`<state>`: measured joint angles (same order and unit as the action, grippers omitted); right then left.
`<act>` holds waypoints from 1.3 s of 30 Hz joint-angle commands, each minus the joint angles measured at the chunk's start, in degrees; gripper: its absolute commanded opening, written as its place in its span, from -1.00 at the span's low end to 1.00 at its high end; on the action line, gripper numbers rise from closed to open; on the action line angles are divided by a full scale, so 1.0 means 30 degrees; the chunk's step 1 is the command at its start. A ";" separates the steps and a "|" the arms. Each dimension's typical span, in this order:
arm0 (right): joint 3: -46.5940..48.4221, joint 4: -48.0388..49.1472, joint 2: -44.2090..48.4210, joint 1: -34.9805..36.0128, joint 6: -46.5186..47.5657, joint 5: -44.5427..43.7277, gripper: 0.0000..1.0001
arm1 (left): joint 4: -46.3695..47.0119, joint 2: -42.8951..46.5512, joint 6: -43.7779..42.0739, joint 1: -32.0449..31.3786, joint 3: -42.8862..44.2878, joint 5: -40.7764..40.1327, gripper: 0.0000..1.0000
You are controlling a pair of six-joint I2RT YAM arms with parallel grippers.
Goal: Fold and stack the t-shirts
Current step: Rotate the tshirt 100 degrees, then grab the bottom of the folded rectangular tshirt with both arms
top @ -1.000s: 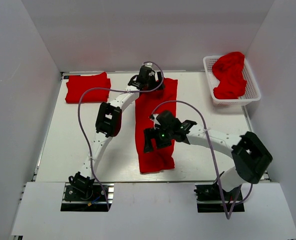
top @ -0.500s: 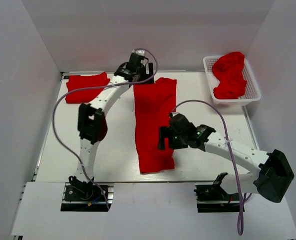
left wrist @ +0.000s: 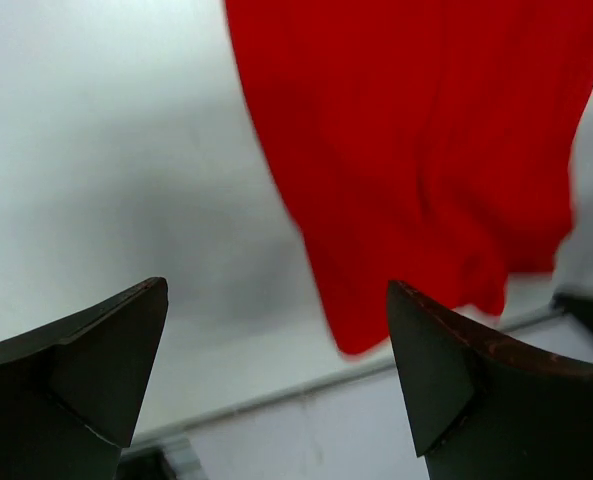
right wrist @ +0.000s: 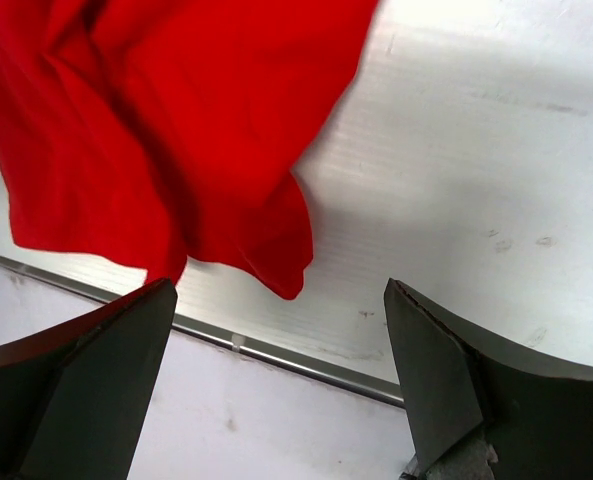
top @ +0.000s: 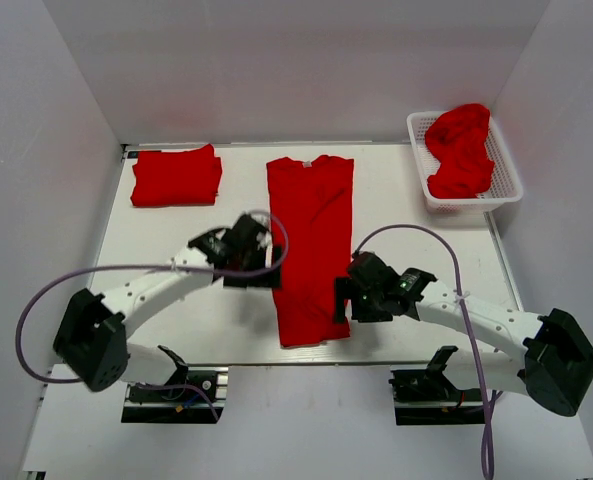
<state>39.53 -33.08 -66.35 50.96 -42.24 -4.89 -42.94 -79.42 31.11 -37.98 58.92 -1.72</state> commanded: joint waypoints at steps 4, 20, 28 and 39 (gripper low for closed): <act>-0.0871 0.1212 0.0700 0.0591 -0.1066 0.0661 0.81 | 0.2242 0.2947 0.4860 -0.4819 -0.3699 0.2564 1.00; -0.1691 0.1388 0.1110 0.1001 -0.1770 0.0076 0.81 | 0.4498 0.0933 0.7559 -0.8492 -0.6341 -0.0919 1.00; -0.1925 0.2324 -0.0089 0.1002 -0.1097 0.0280 0.81 | 0.4703 -0.0276 0.7733 -0.8494 -0.5869 -0.1596 0.93; -0.2307 0.3731 -0.1381 0.1148 -0.0480 0.1131 0.46 | 0.5057 -0.2529 0.7910 -0.8845 -0.5872 -0.1537 -0.30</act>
<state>33.15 -23.75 -70.41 53.87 -44.21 -1.98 -25.98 -83.53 54.57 -63.66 41.45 -5.65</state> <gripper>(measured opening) 0.741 0.394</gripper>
